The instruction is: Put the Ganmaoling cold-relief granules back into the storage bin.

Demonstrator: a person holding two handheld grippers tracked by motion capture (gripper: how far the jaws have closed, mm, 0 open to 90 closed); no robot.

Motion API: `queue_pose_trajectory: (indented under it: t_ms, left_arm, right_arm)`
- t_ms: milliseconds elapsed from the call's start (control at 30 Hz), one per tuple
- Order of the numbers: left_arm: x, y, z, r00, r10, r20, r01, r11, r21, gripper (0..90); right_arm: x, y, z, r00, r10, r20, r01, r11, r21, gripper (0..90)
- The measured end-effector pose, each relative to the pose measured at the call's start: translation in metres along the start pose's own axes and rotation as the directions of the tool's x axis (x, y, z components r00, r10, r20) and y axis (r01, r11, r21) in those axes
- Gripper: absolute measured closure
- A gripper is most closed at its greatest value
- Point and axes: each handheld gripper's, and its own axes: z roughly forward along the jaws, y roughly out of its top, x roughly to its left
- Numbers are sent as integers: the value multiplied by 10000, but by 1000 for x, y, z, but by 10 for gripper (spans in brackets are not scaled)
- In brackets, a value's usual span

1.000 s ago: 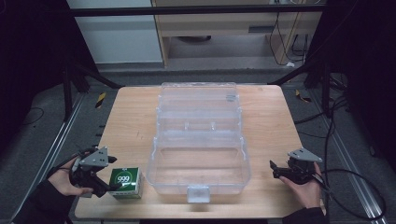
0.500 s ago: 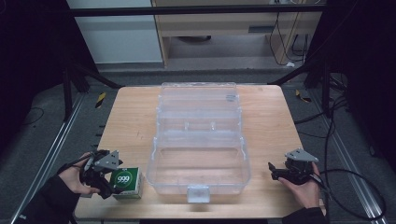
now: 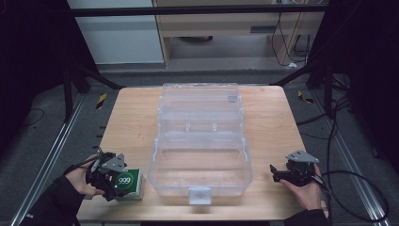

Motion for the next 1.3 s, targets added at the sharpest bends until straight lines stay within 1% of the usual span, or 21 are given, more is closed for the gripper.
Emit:
queue_pose_trajectory:
  t_ms: [300,533,733,767,833,967,1133,1300]
  left_arm:
    - [3,-2,14,9995,46,324,-58,9993,379,48]
    - [5,-1,19,9984,87,553,-111,9990,434,61]
    - [5,-2,18,9982,-21,591,-6,9989,460,87]
    - [6,-2,18,9984,39,569,-64,9990,443,94]
    - [5,-3,17,9983,-93,571,73,9994,347,110]
    - [4,-4,15,9985,-234,494,214,9990,391,126]
    - [3,-5,13,9973,-487,551,467,9983,362,134]
    - [1,-3,4,9966,-569,594,567,9984,60,136]
  right_arm:
    - [1,0,2,9999,-134,-8,134,9998,169,16]
    - [1,-1,3,9999,-161,-48,162,9997,205,16]
    - [0,-3,4,10000,-37,-79,39,9995,304,19]
    - [0,-3,4,10000,-28,-81,31,9995,306,19]
    - [0,-3,4,10000,-44,-86,47,9995,305,19]
    - [0,-4,4,9999,-16,-122,20,9994,345,21]
    - [-1,-3,4,9999,-20,-133,24,9995,326,22]
    - [0,-4,5,9998,13,-174,-8,9995,327,22]
